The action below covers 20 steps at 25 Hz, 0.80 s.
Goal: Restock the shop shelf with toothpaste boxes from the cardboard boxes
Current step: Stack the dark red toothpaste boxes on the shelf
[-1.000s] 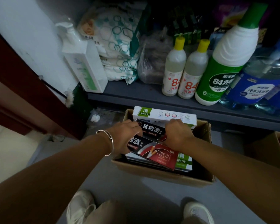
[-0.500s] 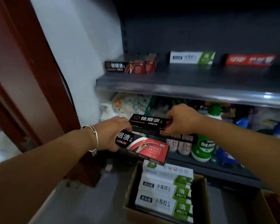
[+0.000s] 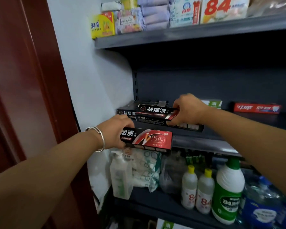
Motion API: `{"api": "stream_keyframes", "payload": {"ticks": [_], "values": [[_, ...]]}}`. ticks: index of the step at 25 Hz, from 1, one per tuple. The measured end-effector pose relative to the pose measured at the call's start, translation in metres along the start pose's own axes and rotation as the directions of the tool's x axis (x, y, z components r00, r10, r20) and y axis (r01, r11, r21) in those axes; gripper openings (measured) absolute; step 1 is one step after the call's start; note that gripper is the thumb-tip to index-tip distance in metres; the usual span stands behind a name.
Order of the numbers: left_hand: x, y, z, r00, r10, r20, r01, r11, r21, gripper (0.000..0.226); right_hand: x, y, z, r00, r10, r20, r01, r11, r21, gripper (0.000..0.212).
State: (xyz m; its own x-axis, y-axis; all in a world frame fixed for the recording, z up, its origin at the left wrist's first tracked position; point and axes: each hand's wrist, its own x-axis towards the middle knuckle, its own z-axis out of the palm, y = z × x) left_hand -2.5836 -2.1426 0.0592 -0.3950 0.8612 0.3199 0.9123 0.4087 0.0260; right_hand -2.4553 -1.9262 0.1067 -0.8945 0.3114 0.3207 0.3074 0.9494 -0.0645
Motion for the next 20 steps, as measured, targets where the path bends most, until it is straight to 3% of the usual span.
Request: {"api": "stream_keyframes", "payload": {"ticks": [5, 20], "values": [[0.039, -0.030, 0.006, 0.999, -0.026, -0.038, 0.027, 0.999, 0.040, 0.048, 0.046, 0.007, 0.016, 0.994, -0.060, -0.089, 0.056, 0.997, -0.046, 0.050], [0.106, -0.112, 0.053, 0.986, -0.029, -0.162, 0.052, 0.989, 0.136, 0.048, 0.123, 0.014, 0.088, 0.991, -0.127, -0.046, 0.120, 0.985, -0.125, 0.054]]}}
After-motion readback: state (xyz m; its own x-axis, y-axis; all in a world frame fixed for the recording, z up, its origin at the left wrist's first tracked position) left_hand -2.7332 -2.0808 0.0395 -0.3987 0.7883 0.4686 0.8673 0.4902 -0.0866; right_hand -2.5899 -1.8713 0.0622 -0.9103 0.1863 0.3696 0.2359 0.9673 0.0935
